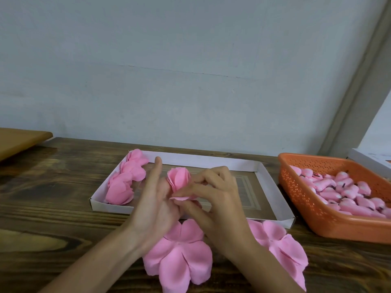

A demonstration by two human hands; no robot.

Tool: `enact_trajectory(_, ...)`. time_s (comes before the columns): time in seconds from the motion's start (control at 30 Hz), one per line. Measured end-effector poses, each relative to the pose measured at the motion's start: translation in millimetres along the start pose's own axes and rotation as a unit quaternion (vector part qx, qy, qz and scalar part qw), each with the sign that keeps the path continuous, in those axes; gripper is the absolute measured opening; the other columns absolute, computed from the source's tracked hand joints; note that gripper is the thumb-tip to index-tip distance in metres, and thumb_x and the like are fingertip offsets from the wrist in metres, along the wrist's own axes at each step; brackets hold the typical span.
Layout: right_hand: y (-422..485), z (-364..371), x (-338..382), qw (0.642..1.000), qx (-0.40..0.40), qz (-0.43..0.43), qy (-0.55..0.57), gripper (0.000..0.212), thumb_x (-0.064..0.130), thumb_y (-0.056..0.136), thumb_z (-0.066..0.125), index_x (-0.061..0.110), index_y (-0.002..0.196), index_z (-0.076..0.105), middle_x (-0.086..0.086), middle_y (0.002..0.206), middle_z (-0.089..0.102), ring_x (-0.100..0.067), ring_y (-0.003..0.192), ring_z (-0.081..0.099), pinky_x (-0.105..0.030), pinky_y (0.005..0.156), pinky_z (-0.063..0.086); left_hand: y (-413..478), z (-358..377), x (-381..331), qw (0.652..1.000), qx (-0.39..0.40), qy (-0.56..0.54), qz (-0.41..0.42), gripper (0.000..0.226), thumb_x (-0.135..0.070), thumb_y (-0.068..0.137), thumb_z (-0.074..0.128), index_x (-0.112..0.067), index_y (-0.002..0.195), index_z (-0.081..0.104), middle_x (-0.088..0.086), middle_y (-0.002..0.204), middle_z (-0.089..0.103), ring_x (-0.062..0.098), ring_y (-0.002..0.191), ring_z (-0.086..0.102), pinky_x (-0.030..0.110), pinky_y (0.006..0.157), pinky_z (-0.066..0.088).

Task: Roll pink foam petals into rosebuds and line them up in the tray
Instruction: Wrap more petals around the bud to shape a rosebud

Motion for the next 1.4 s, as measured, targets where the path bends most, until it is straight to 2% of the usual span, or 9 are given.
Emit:
enact_trajectory(0.17,-2.8,1.2,1.8,1.0,-0.01,-0.02,-0.014,0.008,0.03,0.083,0.082,0.036,0.088,0.079,0.022,0.08,0.067,-0.013,0.093,0.05,-0.045,0.082,0.041,-1.5,0.4,1.4,0.999,-0.033,0.008,0.019,0.101,-0.071,0.096,0.035,0.026,0.122,0.04,0.021,0.121,0.043,0.033,0.102,0.036,0.044,0.086,0.034)
enact_trajectory(0.33,-3.9,2.1,6.2,0.996,-0.078,0.0,-0.032,0.014,0.039,0.079,0.083,0.032,0.081,0.071,0.023,0.08,0.064,-0.009,0.088,0.047,-0.036,0.083,0.037,-5.4,7.0,3.6,0.998,-0.052,0.011,0.03,0.072,-0.068,0.098,0.034,-0.003,0.119,0.054,0.022,0.109,0.048,0.034,0.096,0.05,0.042,0.086,0.044)
enact_trajectory(0.57,-6.5,-1.0,7.5,0.986,-0.159,0.008,-0.05,0.014,0.036,0.079,0.084,0.027,0.076,0.072,0.02,0.077,0.065,-0.013,0.082,0.049,-0.036,0.077,0.039,-8.4,14.4,6.5,0.999,-0.003,0.039,0.034,0.078,-0.07,0.101,0.026,0.003,0.108,0.054,0.022,0.096,0.048,0.032,0.091,0.046,0.043,0.084,0.035)
enact_trajectory(0.67,-6.9,-1.2,8.6,0.982,-0.181,0.015,-0.055,0.016,0.037,0.08,0.082,0.025,0.076,0.073,0.014,0.083,0.062,-0.015,0.082,0.048,-0.039,0.072,0.042,-9.2,15.1,7.4,0.996,0.007,0.077,0.044,0.081,-0.069,0.094,0.031,0.007,0.107,0.054,0.022,0.095,0.052,0.032,0.095,0.047,0.046,0.087,0.035)
enact_trajectory(0.77,-6.0,-1.1,11.3,0.979,-0.192,0.036,-0.052,0.019,0.045,0.08,0.077,0.029,0.084,0.066,0.01,0.089,0.053,-0.013,0.084,0.045,-0.037,0.07,0.042,-6.9,16.5,6.2,0.996,0.005,0.07,0.061,0.053,-0.055,0.093,0.053,-0.004,0.107,0.055,0.02,0.094,0.05,0.032,0.089,0.052,0.04,0.08,0.044)
enact_trajectory(0.87,-6.2,-0.2,12.1,0.98,-0.186,0.054,-0.052,0.031,0.042,0.078,0.073,0.032,0.087,0.044,0.016,0.087,0.044,-0.01,0.079,0.043,-0.033,0.065,0.041,-5.2,12.4,8.5,0.993,0.003,0.093,0.079,0.055,-0.03,0.079,0.077,0.01,0.106,0.051,0.023,0.09,0.051,0.034,0.081,0.052,0.043,0.074,0.042)
enact_trajectory(1.03,-6.3,3.3,9.2,0.984,-0.137,0.103,-0.047,0.051,0.052,0.07,0.076,0.043,0.087,0.029,0.022,0.076,0.041,-0.006,0.07,0.044,-0.018,0.06,0.037,-4.5,5.7,14.0,0.991,-0.012,0.123,0.053,0.047,0.002,0.067,0.083,0.009,0.104,0.056,0.022,0.093,0.056,0.033,0.086,0.056,0.043,0.079,0.047)
enact_trajectory(1.17,-7.5,1.9,4.2,0.994,-0.04,0.094,0.037,0.051,0.031,0.069,0.084,0.039,0.098,0.042,0.014,0.082,0.057,-0.014,0.074,0.06,-0.026,0.061,0.049,-1.1,-0.7,14.6,0.995,-0.041,0.071,0.047,0.053,-0.011,0.074,0.082,0.015,0.107,0.052,0.022,0.089,0.054,0.026,0.075,0.057,0.039,0.072,0.051)
enact_trajectory(1.4,-2.8,-16.4,3.0,0.981,0.012,0.123,0.146,0.043,0.038,0.077,0.084,0.038,0.105,0.051,0.008,0.082,0.068,-0.02,0.067,0.065,-0.019,0.06,0.044,1.6,-3.4,8.6,0.991,-0.04,0.081,0.1,0.024,-0.025,0.093,0.066,-0.009,0.077,0.06,0.009,0.074,0.054,0.02,0.069,0.053,0.03,0.057,0.049)
Point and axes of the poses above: each hand's wrist, its own y-axis towards the middle knuckle, its own z-axis out of the palm, x = y × z, the point moved 3 cm from there along y, towards the middle knuckle
